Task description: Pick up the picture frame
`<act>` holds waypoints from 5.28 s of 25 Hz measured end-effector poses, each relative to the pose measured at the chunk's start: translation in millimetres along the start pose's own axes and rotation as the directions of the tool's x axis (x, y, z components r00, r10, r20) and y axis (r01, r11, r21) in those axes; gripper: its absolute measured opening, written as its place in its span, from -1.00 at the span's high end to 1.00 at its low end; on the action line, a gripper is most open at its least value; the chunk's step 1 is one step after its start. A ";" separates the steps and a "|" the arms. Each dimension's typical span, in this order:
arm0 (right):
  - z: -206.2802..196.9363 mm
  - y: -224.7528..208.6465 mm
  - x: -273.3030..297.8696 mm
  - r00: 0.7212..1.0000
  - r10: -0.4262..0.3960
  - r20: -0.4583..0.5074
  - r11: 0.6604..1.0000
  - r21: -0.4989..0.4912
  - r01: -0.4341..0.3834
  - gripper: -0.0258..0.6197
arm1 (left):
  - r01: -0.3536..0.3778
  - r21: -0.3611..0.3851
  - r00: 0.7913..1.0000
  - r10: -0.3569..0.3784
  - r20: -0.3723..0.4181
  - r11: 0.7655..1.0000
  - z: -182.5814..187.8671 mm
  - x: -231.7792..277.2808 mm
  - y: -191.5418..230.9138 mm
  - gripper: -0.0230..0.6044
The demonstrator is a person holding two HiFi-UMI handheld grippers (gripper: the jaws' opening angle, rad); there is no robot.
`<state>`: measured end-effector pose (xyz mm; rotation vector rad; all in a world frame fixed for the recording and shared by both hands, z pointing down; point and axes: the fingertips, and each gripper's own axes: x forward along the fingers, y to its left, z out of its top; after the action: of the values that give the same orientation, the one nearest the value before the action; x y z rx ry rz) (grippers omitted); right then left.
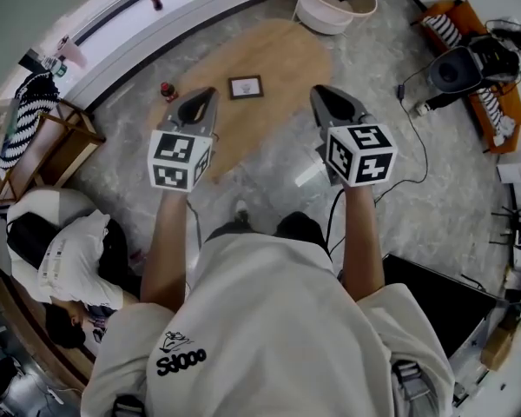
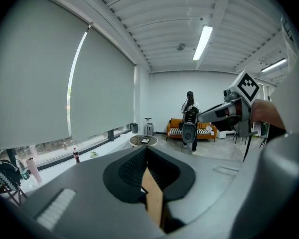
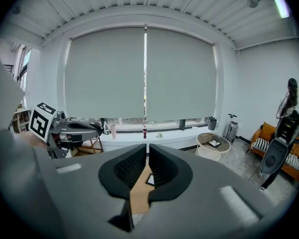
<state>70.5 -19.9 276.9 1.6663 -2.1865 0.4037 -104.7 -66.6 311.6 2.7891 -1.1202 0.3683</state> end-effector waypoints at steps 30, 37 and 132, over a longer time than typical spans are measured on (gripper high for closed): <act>-1.8 -117.4 185.4 0.954 0.277 -0.110 0.959 -0.028 -0.282 0.77 | -0.178 -0.041 0.974 0.170 -0.148 0.983 -28.7 171.1 68.1 0.89; -23.8 -160.4 251.6 0.930 0.322 -0.180 0.946 0.016 -0.324 0.73 | -0.236 -0.075 0.954 0.216 -0.210 0.969 -51.0 227.7 98.2 0.89; -383.3 -137.1 507.4 0.691 0.311 -0.652 0.931 0.356 -0.083 0.62 | -0.433 -0.430 0.749 0.051 -0.661 0.792 -456.4 377.1 125.5 0.67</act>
<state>124.0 -326.7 848.0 1.0980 -1.7510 1.2658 -11.3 -319.6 853.5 1.7780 -1.1765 0.7722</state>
